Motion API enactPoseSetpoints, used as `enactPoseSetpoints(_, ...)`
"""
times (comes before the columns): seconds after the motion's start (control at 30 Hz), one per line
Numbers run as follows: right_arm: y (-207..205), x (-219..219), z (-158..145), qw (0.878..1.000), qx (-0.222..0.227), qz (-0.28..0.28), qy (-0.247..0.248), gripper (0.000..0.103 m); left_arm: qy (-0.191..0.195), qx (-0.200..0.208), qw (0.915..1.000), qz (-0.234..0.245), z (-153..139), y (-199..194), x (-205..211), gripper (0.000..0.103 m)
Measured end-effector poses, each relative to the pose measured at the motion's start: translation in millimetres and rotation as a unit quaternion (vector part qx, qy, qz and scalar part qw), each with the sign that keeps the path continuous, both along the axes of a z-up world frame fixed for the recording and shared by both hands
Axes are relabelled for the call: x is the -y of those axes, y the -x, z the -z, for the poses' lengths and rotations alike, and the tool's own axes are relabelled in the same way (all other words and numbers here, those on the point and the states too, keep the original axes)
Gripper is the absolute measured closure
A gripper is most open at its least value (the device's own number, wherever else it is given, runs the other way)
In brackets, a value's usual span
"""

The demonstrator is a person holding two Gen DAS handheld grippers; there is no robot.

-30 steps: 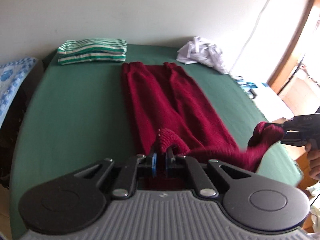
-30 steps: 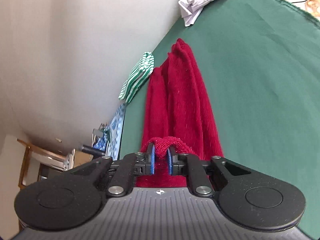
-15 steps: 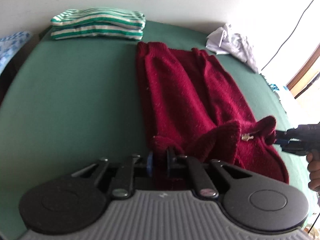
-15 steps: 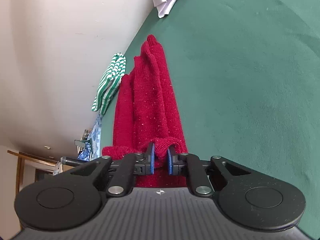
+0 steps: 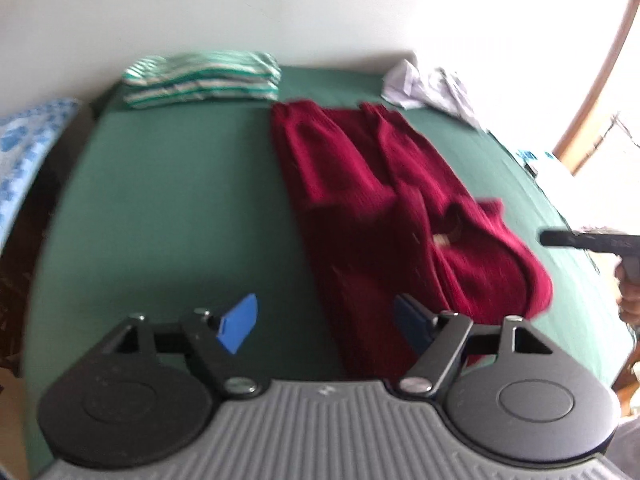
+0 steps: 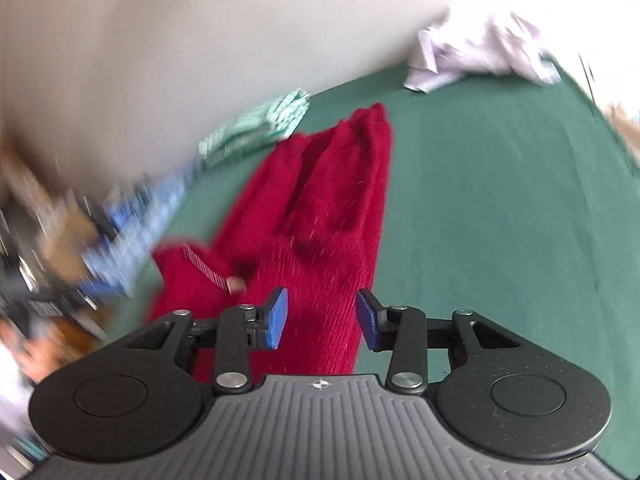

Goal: Fold clothes

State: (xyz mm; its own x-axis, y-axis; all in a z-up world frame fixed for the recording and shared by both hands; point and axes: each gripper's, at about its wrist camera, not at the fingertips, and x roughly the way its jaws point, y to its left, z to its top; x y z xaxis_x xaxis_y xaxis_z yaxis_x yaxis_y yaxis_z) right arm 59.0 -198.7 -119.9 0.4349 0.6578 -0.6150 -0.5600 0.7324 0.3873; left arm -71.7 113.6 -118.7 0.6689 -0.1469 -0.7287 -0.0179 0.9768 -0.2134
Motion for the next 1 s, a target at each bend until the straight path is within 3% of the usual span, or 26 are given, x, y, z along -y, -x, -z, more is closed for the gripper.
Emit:
enactPoseSetpoints(0.17, 1.2, -35.9, 5.7, 0.999, 0.043, 0.019, 0.018, 0.065, 0.059, 0.001, 0.9982, -0.013, 20.8, -51.3, -3.5, 0.045)
enactPoseSetpoints(0.2, -1.7, -42.8, 8.2, 0.998, 0.05, 0.021, 0.027, 0.068, 0.062, -0.01, 0.998, -0.007, 24.8, -62.5, -0.8, 0.056)
enactPoseSetpoints(0.23, -7.1, -47.7, 14.3, 0.997, 0.051, 0.032, 0.049, 0.069, 0.064, -0.021, 0.9977, -0.001, 28.9, -73.6, 2.0, 0.061)
enactPoseSetpoints(0.3, -19.3, -56.0, 28.8, 0.992, 0.047, 0.062, 0.102, 0.084, 0.041, -0.03, 0.9986, 0.01, 33.4, -82.9, 9.6, 0.064)
enactPoseSetpoints(0.43, -19.0, -53.2, 23.4, 0.99, 0.039, 0.095, 0.099, 0.083, 0.042, -0.039, 0.9983, 0.009, 28.4, -83.3, 5.0, 0.065)
enactPoseSetpoints(0.5, -10.4, -51.3, 15.0, 0.988, 0.057, 0.103, 0.104, 0.081, 0.053, -0.035, 0.9979, 0.009, 23.0, -83.5, 1.2, 0.074)
enactPoseSetpoints(0.67, -7.9, -66.7, 1.8, 0.991, 0.101, 0.064, 0.066, 0.08, 0.055, -0.034, 0.9979, 0.003, 26.1, -89.3, -2.4, 0.073)
enactPoseSetpoints(0.77, -29.2, -85.0, 20.3, 0.989, 0.091, 0.045, 0.105, 0.081, 0.058, -0.034, 0.9977, -0.007, 32.3, -92.5, -4.8, 0.066)
enactPoseSetpoints(0.87, -48.1, -88.0, 29.8, 0.985, 0.099, 0.073, 0.123, 0.082, 0.089, -0.037, 0.9952, -0.017, 37.6, -86.7, -13.8, 0.061)
enactPoseSetpoints(0.93, -43.7, -77.8, 20.4, 0.988, 0.089, 0.079, 0.099, 0.082, 0.1, -0.037, 0.9941, -0.021, 33.2, -76.9, -19.2, 0.061)
enactPoseSetpoints(1.0, -37.0, -65.8, 9.3, 0.991, 0.079, 0.081, 0.068, 0.081, 0.083, -0.013, 0.9961, -0.028, 18.1, -60.2, -21.0, 0.065)
